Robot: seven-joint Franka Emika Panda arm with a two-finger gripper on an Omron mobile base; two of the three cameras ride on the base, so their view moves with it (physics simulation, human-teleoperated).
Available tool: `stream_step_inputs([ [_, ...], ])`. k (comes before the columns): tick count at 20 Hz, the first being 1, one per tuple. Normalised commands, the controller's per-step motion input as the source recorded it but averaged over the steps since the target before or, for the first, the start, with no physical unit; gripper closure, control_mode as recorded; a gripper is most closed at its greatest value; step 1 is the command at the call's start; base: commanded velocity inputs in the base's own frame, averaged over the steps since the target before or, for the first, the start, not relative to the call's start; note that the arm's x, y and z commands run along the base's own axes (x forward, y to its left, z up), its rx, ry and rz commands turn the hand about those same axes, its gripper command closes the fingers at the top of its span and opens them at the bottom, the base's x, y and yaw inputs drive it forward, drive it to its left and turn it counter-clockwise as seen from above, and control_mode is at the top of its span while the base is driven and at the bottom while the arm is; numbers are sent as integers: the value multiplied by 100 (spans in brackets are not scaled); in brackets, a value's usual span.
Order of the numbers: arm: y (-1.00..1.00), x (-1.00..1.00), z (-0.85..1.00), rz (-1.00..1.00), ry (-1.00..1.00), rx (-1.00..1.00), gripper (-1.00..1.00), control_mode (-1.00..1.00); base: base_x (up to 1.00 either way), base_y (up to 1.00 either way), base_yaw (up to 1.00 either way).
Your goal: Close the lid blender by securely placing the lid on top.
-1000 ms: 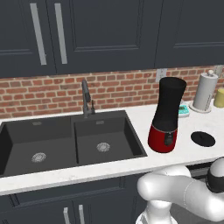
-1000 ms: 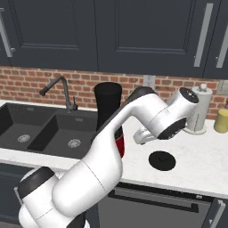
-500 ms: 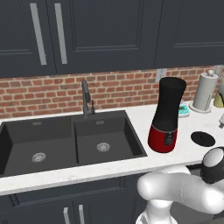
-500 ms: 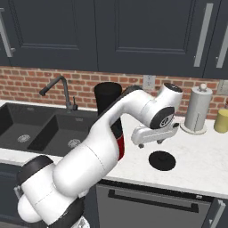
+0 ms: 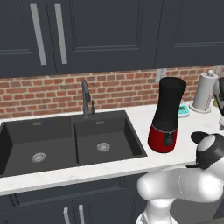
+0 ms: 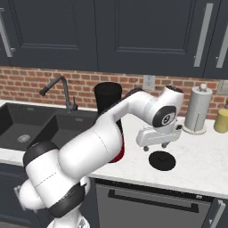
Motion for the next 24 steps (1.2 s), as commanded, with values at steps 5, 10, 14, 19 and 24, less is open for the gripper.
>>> stream_step_inputs([
  [5,-45,1,-28,2,0,0,-100,-100,0,0,0],
  [10,-32,13,-18,5,-1,0,-100,-100,0,0,0],
  [14,-14,23,-16,7,-4,0,-100,-100,0,0,0],
  [19,-3,8,-27,10,-4,1,-100,-100,0,0,0],
  [24,0,0,-34,11,-6,5,-100,-100,0,0,0],
])
